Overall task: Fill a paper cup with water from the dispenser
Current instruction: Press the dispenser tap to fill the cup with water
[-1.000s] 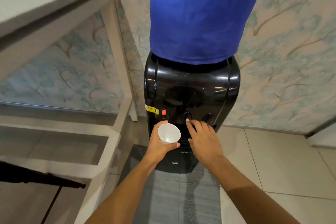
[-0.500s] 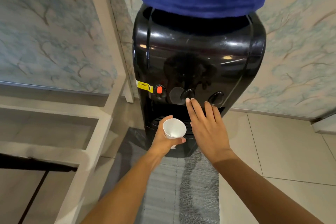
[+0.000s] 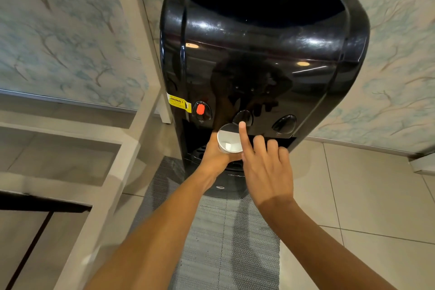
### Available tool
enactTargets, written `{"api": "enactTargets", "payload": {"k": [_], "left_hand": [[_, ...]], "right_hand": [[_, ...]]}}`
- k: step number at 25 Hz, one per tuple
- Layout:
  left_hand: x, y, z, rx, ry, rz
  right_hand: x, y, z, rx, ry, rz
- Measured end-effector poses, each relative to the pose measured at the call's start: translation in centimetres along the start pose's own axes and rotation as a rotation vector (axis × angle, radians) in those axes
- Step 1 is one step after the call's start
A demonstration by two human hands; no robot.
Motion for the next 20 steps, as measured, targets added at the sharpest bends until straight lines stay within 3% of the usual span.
{"api": "enactTargets", "payload": {"k": [20], "left_hand": [[-1.0, -0.4, -0.2, 0.023, 0.058, -0.002]], "right_hand": [[-1.3, 0.0, -1.0, -0.123, -0.104, 0.081]]}}
Point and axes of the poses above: each hand's wrist, its own x-axis away from the middle knuckle, its own y-axis out of the back of the hand, z = x × y, the point moved 8 cm from there along -x, towards the middle knuckle, and after that the axes turned 7 degrees about -y, right-handed, at the moved point
